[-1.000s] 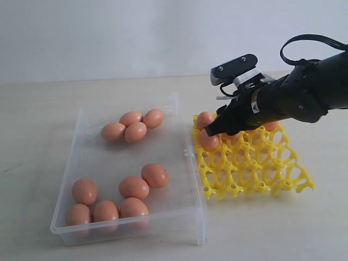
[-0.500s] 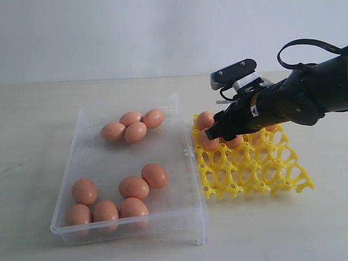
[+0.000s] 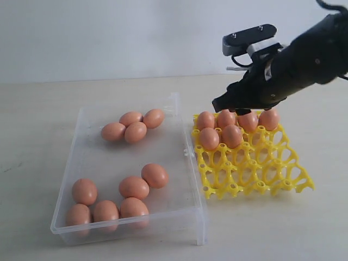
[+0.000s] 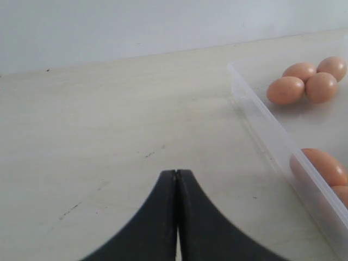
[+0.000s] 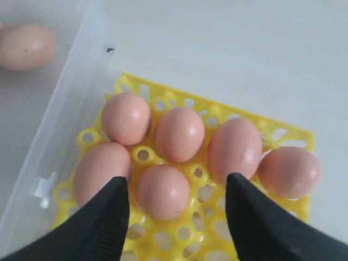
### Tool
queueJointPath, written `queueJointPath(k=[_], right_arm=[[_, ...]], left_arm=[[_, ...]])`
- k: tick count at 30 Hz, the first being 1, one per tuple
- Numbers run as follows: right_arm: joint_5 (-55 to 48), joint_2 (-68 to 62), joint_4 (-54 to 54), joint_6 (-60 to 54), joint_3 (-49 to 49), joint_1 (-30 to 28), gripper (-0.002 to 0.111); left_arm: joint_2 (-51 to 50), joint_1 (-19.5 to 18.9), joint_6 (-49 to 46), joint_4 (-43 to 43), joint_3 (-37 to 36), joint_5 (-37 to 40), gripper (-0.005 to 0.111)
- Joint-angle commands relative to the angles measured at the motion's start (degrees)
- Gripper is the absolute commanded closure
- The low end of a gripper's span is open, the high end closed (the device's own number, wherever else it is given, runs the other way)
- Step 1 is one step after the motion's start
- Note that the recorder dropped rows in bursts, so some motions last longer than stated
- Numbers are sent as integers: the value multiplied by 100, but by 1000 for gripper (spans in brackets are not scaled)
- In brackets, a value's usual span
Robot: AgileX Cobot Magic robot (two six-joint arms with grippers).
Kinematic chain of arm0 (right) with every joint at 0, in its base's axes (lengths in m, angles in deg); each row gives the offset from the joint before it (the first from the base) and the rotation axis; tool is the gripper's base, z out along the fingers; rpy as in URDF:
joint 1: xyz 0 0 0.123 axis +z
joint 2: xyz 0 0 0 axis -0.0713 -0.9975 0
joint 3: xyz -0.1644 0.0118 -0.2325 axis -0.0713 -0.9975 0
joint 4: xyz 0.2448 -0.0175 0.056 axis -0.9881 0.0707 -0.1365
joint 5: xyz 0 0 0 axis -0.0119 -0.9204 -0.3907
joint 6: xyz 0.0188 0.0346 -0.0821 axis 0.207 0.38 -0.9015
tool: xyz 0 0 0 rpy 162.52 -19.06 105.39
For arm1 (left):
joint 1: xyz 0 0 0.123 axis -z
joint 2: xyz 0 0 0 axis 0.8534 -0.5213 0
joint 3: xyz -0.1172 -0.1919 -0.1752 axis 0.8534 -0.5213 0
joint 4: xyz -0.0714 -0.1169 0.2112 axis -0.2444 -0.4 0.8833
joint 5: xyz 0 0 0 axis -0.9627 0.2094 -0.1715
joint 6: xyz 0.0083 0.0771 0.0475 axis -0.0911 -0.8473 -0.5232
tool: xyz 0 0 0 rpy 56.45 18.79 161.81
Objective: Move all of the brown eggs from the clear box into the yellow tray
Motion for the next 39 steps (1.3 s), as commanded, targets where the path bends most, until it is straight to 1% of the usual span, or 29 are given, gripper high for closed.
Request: queueJointPath(k=[1, 4, 8, 11, 17, 24, 37, 38, 39], right_arm=[[-949, -164, -1524, -1195, 633, 116, 47], [-1411, -423, -1989, -1436, 1001, 116, 46], [-2385, -923, -2054, -1437, 1543, 116, 46], [-2796, -1293, -2054, -1454, 1908, 131, 46], [-2929, -1696, -2057, -1442, 2488, 243, 46], [-3534, -2257, -1580, -1431, 3246, 247, 46], [-3374, -2672, -1495, -1599, 3302, 247, 46], [-3374, -2697, -1495, -1633, 3302, 247, 49], [-3361, -2707, -1465, -1645, 3302, 247, 53]], left_arm=[[32, 8, 19, -21, 30, -44, 107], [32, 8, 19, -21, 30, -44, 107], [32, 8, 19, -21, 30, -44, 107], [32, 8, 19, -21, 30, -44, 107], [32, 8, 19, -21, 30, -44, 107], [32, 8, 19, -21, 30, -44, 107], [32, 8, 19, -21, 30, -44, 107], [32, 8, 19, -21, 30, -44, 107], [32, 8, 19, -21, 30, -44, 107]])
